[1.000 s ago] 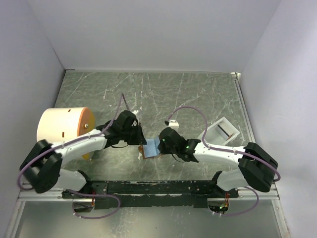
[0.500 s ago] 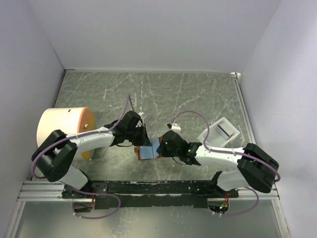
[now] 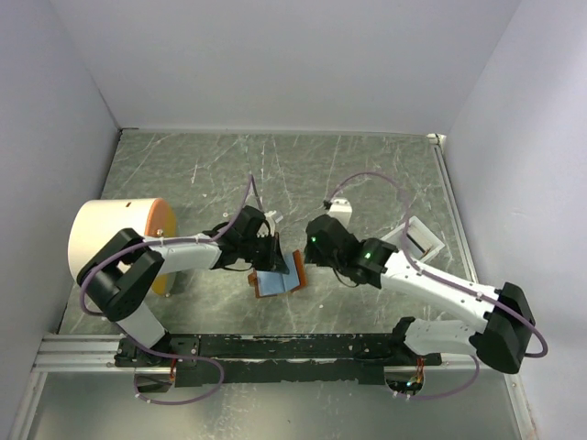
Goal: Put the credit cards into the card holder
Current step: Open the card holder at the center of the board, then move the storage box to the center of the board.
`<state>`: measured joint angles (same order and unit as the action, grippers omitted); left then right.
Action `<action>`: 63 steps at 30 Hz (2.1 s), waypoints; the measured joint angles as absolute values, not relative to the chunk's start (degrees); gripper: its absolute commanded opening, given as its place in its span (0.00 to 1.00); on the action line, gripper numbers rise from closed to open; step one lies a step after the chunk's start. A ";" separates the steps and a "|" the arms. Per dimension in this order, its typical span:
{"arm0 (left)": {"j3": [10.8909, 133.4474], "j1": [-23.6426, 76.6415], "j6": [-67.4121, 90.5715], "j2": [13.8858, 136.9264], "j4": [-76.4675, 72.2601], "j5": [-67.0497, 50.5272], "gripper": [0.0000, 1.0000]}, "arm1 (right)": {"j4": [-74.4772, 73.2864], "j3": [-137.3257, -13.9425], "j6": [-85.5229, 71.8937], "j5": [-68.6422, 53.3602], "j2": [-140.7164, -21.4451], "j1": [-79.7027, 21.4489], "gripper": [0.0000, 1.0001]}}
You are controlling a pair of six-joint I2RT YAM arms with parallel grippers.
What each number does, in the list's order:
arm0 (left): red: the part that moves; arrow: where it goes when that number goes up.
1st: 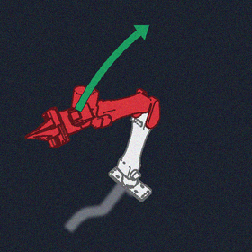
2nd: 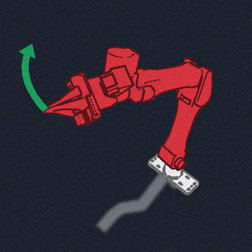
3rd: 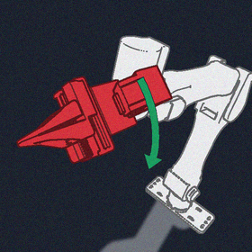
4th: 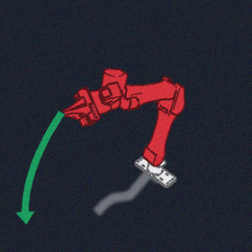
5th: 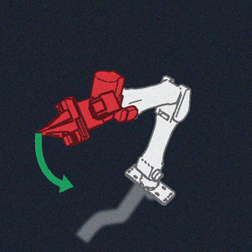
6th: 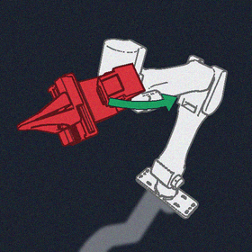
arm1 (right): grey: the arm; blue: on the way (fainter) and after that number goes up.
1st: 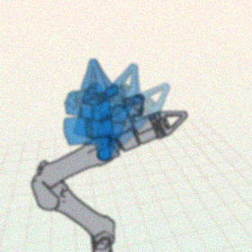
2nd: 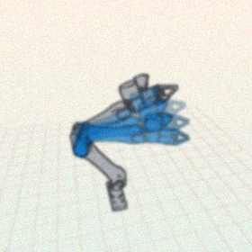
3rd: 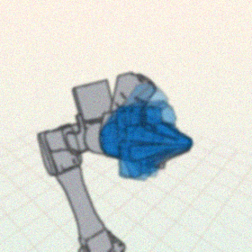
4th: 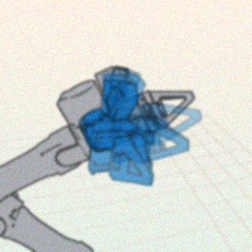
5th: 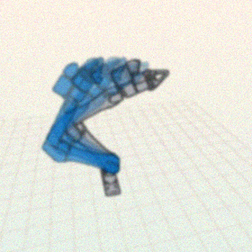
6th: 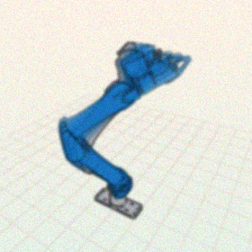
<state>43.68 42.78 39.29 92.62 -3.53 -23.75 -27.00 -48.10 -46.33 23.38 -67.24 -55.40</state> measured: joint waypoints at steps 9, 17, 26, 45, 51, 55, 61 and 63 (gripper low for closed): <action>43.68 42.78 37.74 94.96 -3.60 -24.18 0.09 | -42.44 -53.54 -46.61 31.07 -67.26 -39.35 0.72; 43.68 42.78 36.84 95.39 -3.62 -24.14 0.10 | -42.46 -48.60 -50.68 34.94 -66.85 -28.62 0.69; 43.33 42.78 38.35 95.68 -9.10 -27.14 0.10 | -40.58 -48.71 -57.69 39.29 -74.48 -20.82 0.55; 43.00 42.02 38.35 97.49 -9.52 -26.63 0.11 | -29.89 -45.30 -57.71 26.83 -75.16 -19.62 0.14; 42.13 42.02 38.35 97.38 -9.37 -26.02 0.11 | -27.68 -45.32 -58.87 22.39 -77.30 -19.84 0.10; 41.56 42.02 38.37 97.38 -9.41 -26.00 0.11 | -27.70 -45.54 -59.22 21.39 -78.70 -20.14 0.26; 41.52 42.02 38.35 97.38 -9.39 -26.00 0.11 | -33.65 -49.98 -64.31 25.52 -77.95 -20.23 0.38; 41.52 42.02 38.37 97.38 -9.39 -26.02 0.12 | -36.36 -51.88 -66.89 27.81 -77.52 -20.21 0.40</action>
<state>41.52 42.02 38.37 97.38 -9.39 -26.02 -36.36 -51.88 -66.89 27.81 -77.52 -20.21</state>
